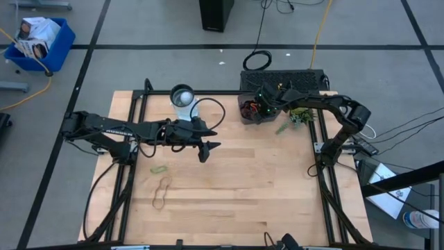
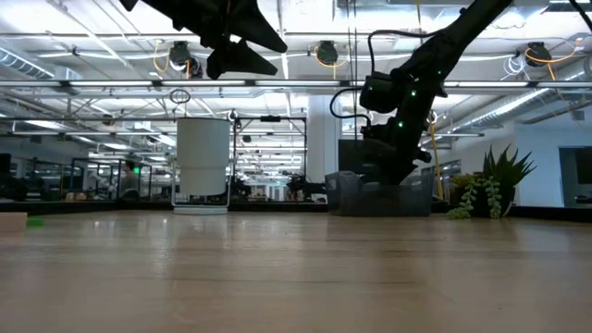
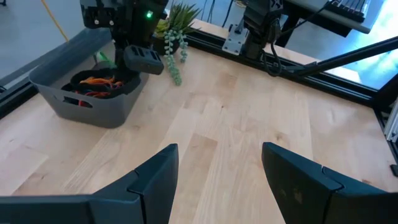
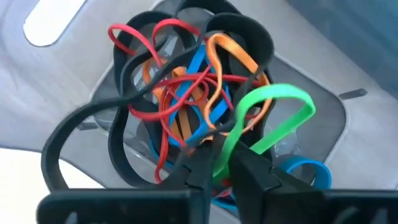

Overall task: Pick and place rubber bands into bin
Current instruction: Put the green rubber band into the black bin, then put the brown rubber band into the black bin

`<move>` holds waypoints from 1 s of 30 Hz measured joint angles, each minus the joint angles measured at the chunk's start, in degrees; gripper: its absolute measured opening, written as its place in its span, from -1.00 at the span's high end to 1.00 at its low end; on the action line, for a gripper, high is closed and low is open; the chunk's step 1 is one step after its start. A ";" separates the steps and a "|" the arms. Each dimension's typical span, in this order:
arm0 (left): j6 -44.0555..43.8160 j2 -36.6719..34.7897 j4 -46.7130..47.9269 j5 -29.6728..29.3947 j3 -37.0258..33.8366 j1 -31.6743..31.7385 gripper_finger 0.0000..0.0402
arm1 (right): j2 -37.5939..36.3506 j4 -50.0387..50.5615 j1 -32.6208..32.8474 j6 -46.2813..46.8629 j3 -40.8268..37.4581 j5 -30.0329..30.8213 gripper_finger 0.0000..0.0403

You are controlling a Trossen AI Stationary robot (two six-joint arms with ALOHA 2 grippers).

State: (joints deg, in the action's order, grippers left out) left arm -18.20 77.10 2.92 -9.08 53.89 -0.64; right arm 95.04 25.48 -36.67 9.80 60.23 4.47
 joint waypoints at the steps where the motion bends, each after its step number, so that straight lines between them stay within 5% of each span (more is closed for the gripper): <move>1: 0.00 0.00 0.00 0.00 0.00 0.00 -0.18 | 0.02 -0.28 0.00 0.01 -0.09 -0.01 0.74; 11: -2.37 0.00 -0.04 0.11 0.00 -0.20 -0.18 | -1.59 -0.25 0.12 0.02 -0.17 0.01 0.26; 20: 3.10 0.02 1.33 5.05 0.00 -0.51 -0.18 | -12.38 -0.59 1.08 1.53 -0.17 0.02 0.21; 30: 2.16 0.53 33.48 4.23 3.09 -6.94 -0.18 | -22.46 -0.36 3.43 1.53 -0.17 -0.05 0.23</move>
State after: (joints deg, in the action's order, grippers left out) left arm -16.03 77.63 36.40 -4.85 56.98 -7.58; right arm 72.59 25.12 -33.23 11.34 60.05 4.42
